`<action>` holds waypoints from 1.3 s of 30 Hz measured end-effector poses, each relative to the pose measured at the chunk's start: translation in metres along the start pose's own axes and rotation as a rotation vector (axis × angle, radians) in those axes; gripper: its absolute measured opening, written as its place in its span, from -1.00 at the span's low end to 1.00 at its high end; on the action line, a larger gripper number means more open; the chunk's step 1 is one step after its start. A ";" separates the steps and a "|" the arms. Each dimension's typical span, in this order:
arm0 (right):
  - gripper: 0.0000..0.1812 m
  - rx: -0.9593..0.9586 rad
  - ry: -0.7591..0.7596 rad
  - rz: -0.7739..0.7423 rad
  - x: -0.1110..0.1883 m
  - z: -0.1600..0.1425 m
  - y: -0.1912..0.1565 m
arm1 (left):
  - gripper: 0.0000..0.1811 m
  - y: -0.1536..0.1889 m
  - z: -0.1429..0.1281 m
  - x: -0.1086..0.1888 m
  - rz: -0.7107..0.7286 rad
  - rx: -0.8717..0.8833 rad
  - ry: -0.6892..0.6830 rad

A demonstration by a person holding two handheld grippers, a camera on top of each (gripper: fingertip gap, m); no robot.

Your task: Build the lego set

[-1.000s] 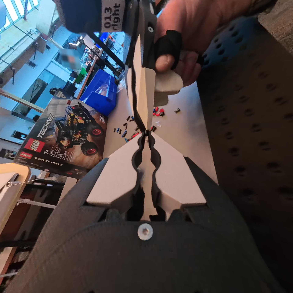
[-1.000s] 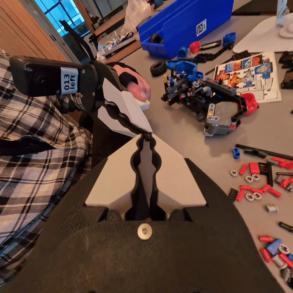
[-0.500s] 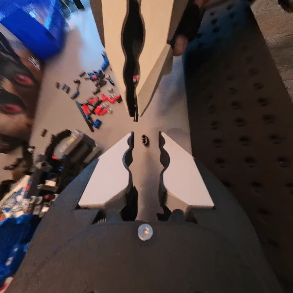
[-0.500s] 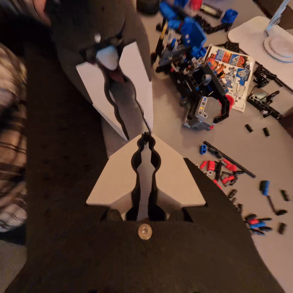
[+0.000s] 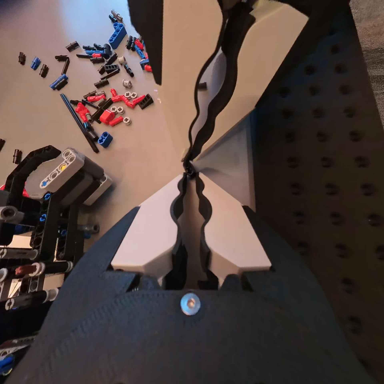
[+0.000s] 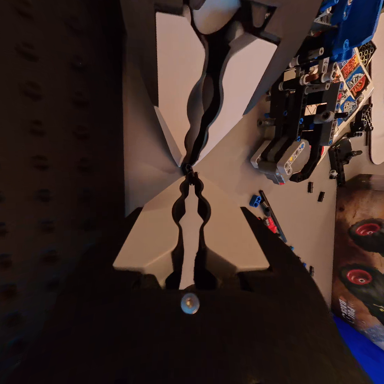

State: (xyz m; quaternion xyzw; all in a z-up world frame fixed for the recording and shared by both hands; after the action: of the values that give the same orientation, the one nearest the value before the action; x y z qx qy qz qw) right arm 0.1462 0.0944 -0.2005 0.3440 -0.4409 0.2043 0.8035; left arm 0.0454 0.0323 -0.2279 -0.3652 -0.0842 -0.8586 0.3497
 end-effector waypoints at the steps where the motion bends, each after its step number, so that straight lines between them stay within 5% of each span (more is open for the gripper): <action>1: -0.97 0.006 -0.003 0.003 0.000 0.000 0.000 | -0.93 0.000 0.000 0.000 0.001 -0.003 0.000; 24: -0.97 0.191 -0.098 0.077 -0.001 0.008 0.004 | -0.92 -0.004 0.002 -0.002 -0.041 0.009 0.004; 39: -1.00 0.229 -0.099 0.329 -0.013 0.008 0.012 | -0.93 -0.008 0.001 -0.002 -0.063 0.034 0.003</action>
State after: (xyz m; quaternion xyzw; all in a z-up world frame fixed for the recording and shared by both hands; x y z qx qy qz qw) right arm 0.1269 0.0963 -0.2036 0.3657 -0.5040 0.3645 0.6924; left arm 0.0420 0.0393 -0.2273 -0.3551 -0.1097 -0.8683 0.3286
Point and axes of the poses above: each gripper's, where its closed fingertips meet, x back along the fingers, z out of its top, y = z × x across the jaws, the point moved 10 cm from there along x, back along the fingers
